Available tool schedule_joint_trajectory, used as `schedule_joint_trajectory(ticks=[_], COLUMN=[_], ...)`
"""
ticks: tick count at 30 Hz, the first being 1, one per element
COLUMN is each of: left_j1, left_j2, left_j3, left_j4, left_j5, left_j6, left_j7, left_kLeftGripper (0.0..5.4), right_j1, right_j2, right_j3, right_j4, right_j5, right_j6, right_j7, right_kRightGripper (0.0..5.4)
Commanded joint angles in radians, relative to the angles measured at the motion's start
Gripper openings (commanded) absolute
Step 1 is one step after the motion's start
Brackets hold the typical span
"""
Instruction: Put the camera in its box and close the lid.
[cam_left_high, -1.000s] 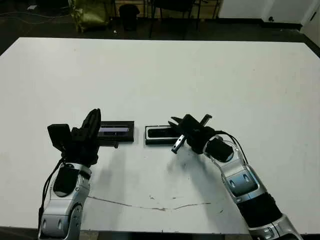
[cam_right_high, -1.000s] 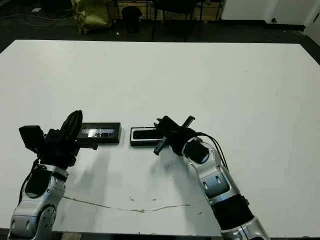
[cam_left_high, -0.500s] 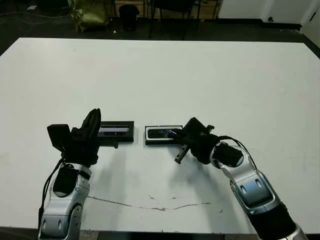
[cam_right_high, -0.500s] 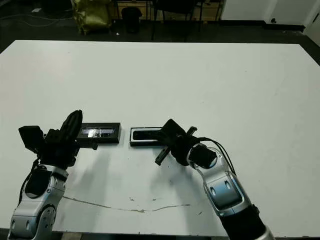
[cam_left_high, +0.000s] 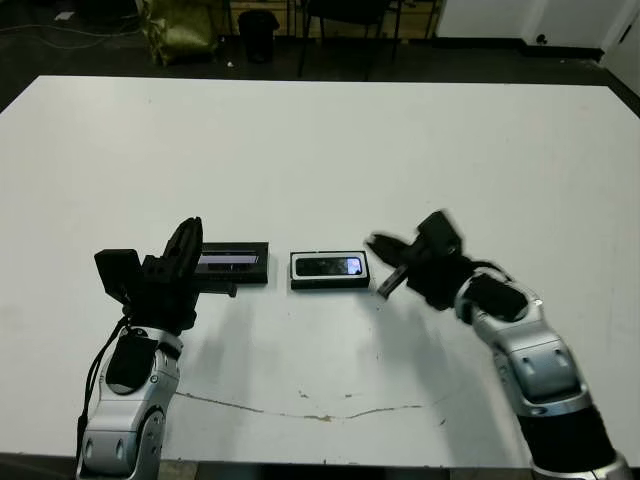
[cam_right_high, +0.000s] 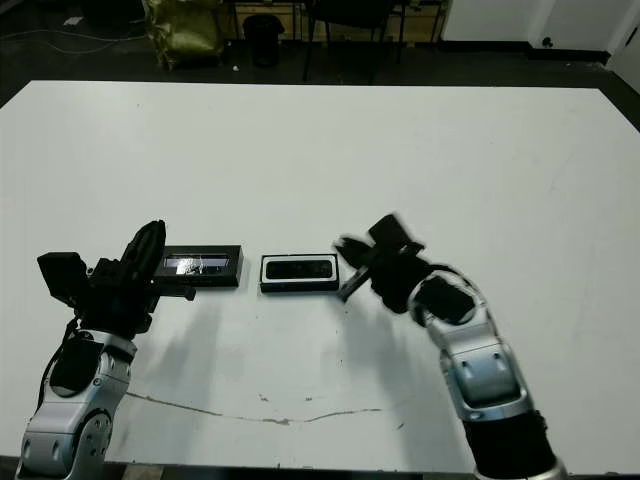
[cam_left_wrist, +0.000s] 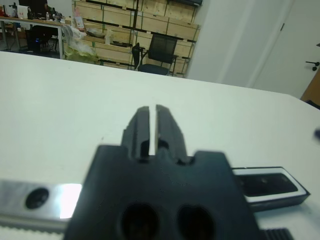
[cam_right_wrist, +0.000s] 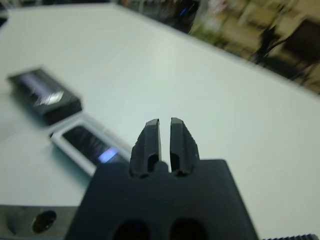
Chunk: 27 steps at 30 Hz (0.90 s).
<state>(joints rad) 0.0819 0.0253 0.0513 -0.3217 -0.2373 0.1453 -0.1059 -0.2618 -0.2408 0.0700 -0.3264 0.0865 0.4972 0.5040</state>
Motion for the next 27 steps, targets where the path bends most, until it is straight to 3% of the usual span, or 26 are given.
schedule_joint_trajectory(ticks=[1,10,20,27], left_j1=[0.009,0.009,-0.008,-0.070], left_j2=[0.001,0.002,0.020,0.159], left_j3=[0.006,0.001,0.025,0.083], left_j4=[0.016,0.004,0.005,-0.018], left_j5=[-0.005,0.006,-0.003,0.017], left_j6=[0.016,0.017,0.020,0.079], left_j7=[0.000,0.009,0.001,-0.055], left_kLeftGripper=[0.00,0.00,0.00,0.00], right_j1=[0.004,0.044,0.234,0.286], right_j2=[-0.010,-0.021,-0.015,-0.027], right_j3=[-0.069,-0.178,-0.190,-0.230], right_j4=[-0.048,-0.109,-0.073,0.039], right_j5=[0.048,0.117,0.172,0.210], right_j6=[0.000,-0.071,-0.234,-0.353], right_j7=[-0.028,-0.074,-0.051,-0.009], right_kRightGripper=[0.02,0.02,0.02,0.02])
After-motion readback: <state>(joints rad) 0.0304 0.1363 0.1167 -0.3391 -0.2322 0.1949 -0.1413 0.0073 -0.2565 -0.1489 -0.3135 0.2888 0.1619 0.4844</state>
